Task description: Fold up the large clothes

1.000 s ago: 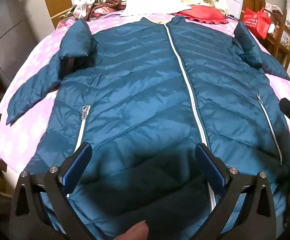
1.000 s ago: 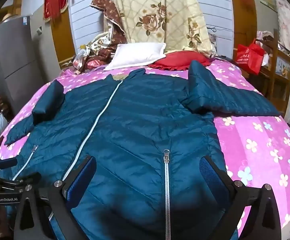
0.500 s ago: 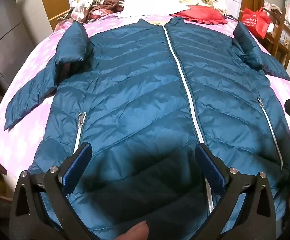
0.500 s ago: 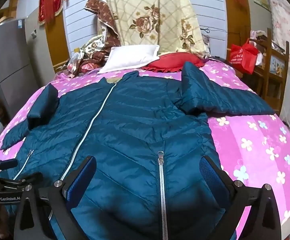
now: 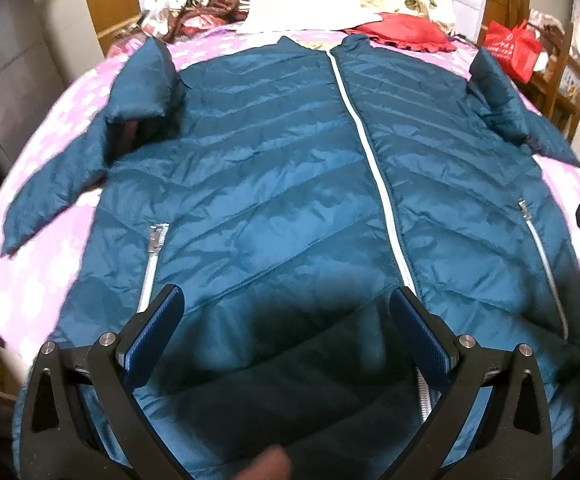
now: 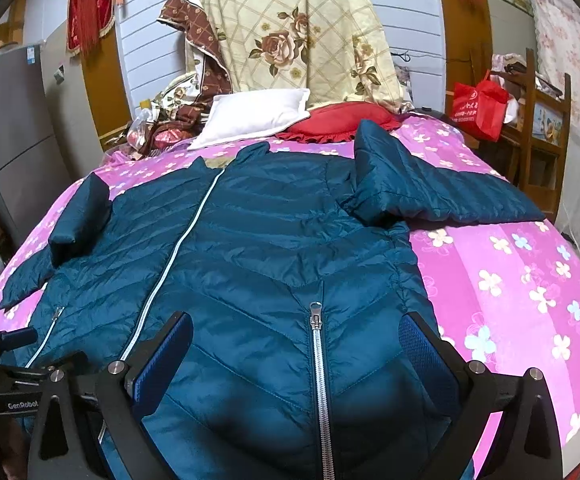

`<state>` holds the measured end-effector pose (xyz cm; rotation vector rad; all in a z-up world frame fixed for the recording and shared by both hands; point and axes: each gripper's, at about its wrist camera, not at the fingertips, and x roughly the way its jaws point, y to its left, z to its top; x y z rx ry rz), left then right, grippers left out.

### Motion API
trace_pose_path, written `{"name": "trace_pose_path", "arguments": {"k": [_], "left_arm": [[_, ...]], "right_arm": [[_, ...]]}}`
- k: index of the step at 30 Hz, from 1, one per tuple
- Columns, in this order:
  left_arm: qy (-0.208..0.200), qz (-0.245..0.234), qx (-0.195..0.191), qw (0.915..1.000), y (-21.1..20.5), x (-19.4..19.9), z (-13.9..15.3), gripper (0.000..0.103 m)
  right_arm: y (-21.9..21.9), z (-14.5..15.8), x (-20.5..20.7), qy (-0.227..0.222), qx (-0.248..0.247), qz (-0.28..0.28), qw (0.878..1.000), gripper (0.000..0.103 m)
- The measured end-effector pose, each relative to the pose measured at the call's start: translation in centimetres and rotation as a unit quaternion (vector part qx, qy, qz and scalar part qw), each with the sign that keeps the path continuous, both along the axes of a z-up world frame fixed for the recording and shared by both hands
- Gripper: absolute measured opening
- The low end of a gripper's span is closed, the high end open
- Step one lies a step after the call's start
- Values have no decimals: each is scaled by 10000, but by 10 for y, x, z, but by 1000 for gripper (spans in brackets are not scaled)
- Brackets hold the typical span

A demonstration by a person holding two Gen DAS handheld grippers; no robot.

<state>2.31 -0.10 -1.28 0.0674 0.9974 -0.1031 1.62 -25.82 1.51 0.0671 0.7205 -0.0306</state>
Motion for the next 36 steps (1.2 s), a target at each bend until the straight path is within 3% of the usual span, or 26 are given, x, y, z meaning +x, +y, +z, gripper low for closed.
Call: {"name": "trace_pose_path", "arguments": {"k": [12,22,26,33,36], "left_arm": [[507,76,-369,9980,9,23,-33,102],[165,105,-218,9996,4,13,-41,103],[431,196,-70,9989,6,17,-31,102],[-634,418,40,9971,21,16,41,102],[-921,506,255,9941,25,18,58,102]], "right_arm": [[12,6,-3,-121,-92,-10,9999,102],[7,2,-1,-91,-35,-30,9999,102],[7,2,-1,-88,-24,-27,10000,102],[8,3,-1,-100,-28,-32,9999,102],[7,3,-1,-132,-41,-47,9999,102]]}}
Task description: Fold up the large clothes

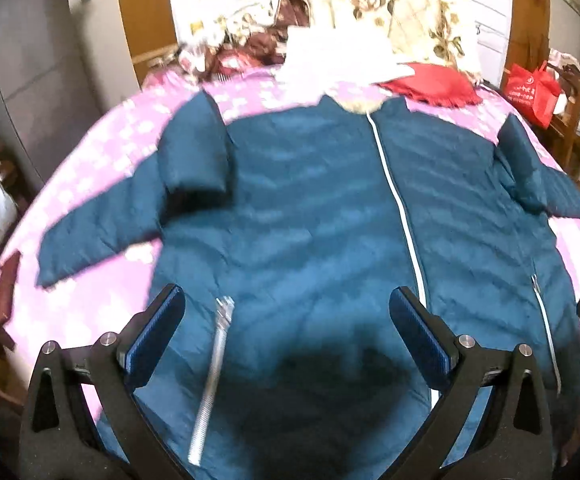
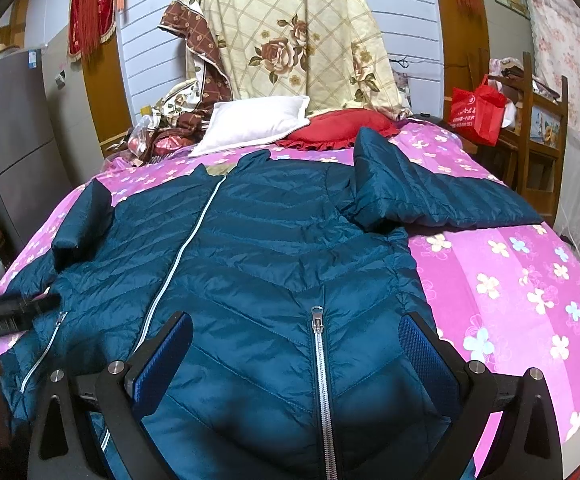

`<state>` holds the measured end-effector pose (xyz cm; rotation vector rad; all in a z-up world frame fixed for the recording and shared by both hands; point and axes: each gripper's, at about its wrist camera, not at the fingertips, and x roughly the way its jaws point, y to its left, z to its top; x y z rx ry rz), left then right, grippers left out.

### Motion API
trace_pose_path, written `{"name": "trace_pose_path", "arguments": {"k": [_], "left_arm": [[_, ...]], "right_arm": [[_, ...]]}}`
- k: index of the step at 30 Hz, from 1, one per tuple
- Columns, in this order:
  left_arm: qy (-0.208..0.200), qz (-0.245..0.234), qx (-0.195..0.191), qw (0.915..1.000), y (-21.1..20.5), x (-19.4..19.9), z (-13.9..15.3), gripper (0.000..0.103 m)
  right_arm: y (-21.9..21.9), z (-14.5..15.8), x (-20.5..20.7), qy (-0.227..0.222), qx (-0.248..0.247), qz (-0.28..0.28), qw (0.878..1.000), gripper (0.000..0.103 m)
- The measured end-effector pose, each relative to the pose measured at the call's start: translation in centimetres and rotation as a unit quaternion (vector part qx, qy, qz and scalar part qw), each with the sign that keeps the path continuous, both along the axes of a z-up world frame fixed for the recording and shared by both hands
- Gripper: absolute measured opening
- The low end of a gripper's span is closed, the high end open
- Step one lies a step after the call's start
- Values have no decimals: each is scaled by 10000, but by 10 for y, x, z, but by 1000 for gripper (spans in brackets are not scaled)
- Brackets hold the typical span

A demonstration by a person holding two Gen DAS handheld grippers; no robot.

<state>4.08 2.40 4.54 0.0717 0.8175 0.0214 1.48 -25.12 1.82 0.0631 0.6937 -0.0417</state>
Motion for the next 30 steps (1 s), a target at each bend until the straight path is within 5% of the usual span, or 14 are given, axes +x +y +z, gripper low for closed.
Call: {"name": "trace_pose_path", "arguments": {"k": [6,18,24,30], "left_arm": [[-286,89,257,9992,-2,-11,12,102],[-221,-72,-116,9997,0,-13,14,102],[-163,-198,-206,9995,-3,-11,13,102],[-23,-268,-278,9993,-1,-9,7,102]], "right_arm": [[0,3,-2,-91,-40,-9,10000,102],[5,19,-17,-309,200,273,9990,102],[3,50,-12,-515,-111,75,9986,102],[-11,20,12,38,-131,100,9999,102]]}}
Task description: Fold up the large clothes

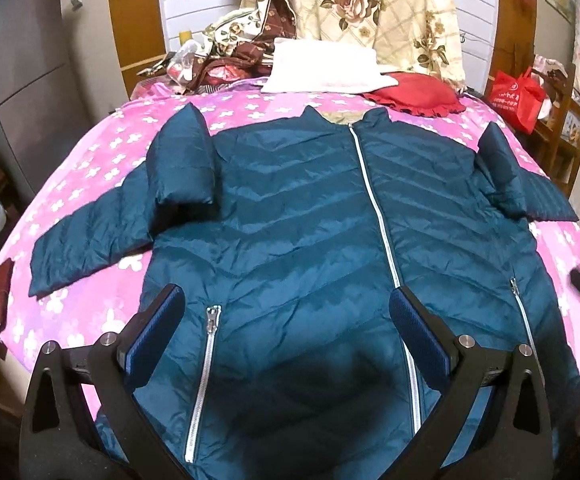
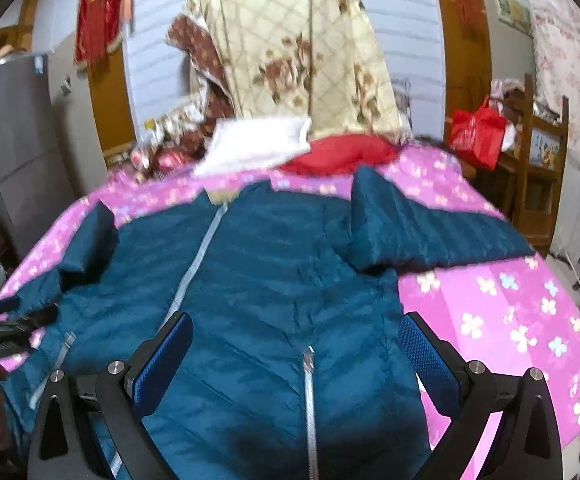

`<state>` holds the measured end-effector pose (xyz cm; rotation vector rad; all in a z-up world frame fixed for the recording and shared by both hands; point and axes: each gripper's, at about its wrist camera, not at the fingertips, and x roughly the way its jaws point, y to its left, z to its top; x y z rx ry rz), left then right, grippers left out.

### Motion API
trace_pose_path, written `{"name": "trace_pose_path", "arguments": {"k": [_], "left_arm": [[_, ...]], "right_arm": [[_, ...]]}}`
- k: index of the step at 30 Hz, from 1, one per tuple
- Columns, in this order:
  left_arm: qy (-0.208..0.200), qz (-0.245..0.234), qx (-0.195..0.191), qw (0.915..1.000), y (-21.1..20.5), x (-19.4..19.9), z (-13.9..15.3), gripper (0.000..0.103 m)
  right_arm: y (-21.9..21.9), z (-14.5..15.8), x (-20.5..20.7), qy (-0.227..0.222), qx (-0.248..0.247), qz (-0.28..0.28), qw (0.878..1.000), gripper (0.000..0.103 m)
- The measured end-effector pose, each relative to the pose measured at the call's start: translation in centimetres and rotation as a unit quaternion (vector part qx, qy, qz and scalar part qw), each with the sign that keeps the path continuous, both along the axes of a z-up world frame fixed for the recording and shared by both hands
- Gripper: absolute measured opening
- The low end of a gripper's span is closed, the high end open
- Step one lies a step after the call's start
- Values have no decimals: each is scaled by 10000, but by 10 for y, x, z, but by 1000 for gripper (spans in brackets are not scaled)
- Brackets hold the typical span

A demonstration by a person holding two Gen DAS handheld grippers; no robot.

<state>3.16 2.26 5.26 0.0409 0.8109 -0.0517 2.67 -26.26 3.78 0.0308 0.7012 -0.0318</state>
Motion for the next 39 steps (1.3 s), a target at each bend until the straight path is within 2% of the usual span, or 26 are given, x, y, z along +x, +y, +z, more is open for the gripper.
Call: {"name": "trace_pose_path", "arguments": {"k": [3,4,8,19,39], "left_arm": [[67,13,-2,10000,2,3,-5,102],[103,22,5,9999,2,5,-7,102],[168,39,-85,9998,2,9,-11,102],[203,-76,-18,9998,-3,10,-16,102],[227,-42,-32,9997,-1,11,-18,102]], "right_arm": [[-9,-25,5,544,164,-76,9984,102],[-13,-27,5,579,268,-108,9979,102],[-22,-29,1,537,430,-279,9972,102],[-22,-25,-1,402,353,-421,9977,102],[-22,-24,-1,407,317,-414,9978,102]]}}
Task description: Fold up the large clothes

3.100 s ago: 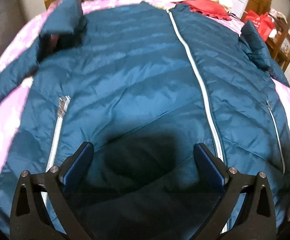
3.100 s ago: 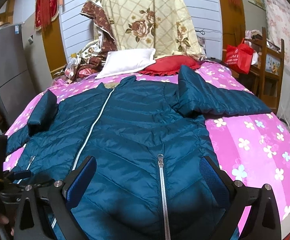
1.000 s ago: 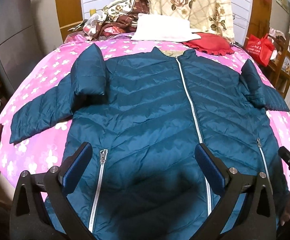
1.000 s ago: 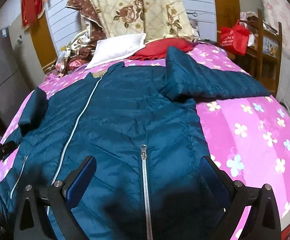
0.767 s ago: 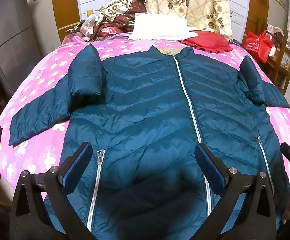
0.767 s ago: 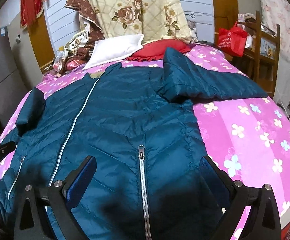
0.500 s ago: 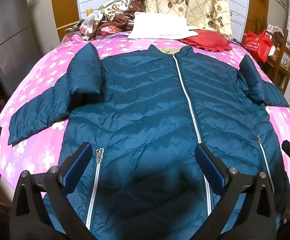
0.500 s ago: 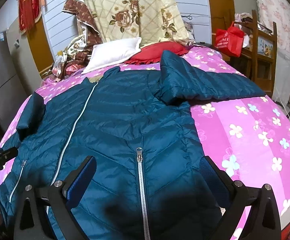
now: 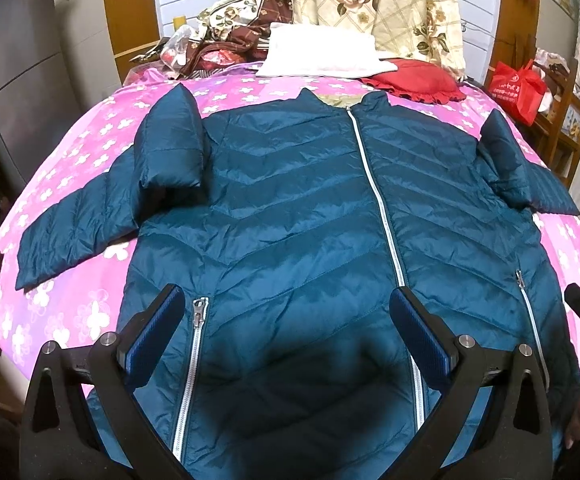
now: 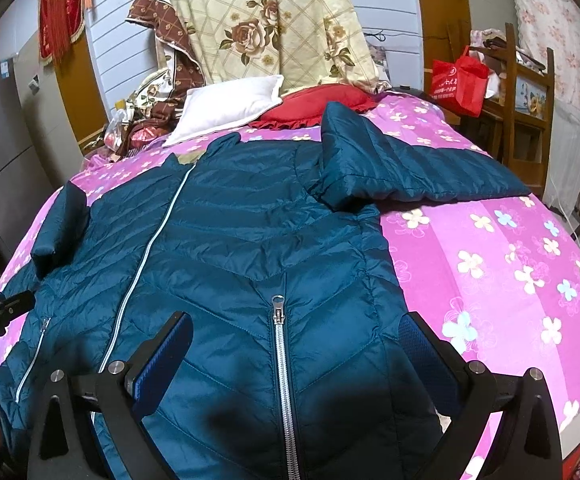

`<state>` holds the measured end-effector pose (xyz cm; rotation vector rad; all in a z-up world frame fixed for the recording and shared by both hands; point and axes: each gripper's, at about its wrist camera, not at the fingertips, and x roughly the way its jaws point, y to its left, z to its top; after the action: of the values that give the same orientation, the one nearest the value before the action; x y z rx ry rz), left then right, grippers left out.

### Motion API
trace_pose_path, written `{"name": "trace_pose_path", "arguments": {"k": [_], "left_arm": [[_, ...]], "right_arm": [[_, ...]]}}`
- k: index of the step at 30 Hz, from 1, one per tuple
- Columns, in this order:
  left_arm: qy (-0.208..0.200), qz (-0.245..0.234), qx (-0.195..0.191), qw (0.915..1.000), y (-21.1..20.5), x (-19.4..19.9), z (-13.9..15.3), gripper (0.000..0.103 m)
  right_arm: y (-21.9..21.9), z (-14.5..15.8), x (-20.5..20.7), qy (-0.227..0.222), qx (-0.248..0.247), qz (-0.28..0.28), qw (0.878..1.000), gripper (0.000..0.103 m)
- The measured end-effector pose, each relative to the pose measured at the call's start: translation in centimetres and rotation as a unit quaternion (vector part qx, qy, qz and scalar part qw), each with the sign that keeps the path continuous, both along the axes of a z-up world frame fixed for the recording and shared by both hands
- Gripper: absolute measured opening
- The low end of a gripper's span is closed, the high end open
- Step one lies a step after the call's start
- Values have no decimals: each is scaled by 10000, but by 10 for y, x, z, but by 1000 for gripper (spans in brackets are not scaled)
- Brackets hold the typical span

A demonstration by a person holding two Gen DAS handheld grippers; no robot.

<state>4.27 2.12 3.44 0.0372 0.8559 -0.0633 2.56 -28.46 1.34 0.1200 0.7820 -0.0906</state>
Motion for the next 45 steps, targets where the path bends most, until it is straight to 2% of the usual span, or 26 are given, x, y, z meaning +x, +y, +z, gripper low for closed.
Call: {"name": "trace_pose_path", "arguments": {"k": [17,22,27,32,35,38,39,42,45], "left_arm": [[60,147,-136,9998,19,7,1,102],[54,374,-234,9990,44,12,4,102],[141,806,-529,9952,94,22,7,102],[227,1672,-820,9822,182,36,7,102],[406,2282,-1063,9669,248,46,-9,102],[600,2923,-787,9512,305,56,-33,102],[654,3182,-667,9434,327,58,-43,102],[901,3507,-610,9302,367,65,-66,102],[1311,3415,-662,9283,380,76,-91,101]], "right_arm": [[2,1,-1,-15,-60,12,10000,102],[8,8,-7,-130,-200,89,9997,102],[15,8,-7,-231,-227,121,9994,102],[16,8,-7,-215,-336,148,9991,102],[17,8,-7,-215,-310,128,9992,102],[15,8,-8,-221,-230,110,9994,102],[15,8,-7,-219,-213,108,9995,102],[13,8,-7,-215,-168,97,9996,102],[13,7,-5,-163,-166,88,9997,102]]}}
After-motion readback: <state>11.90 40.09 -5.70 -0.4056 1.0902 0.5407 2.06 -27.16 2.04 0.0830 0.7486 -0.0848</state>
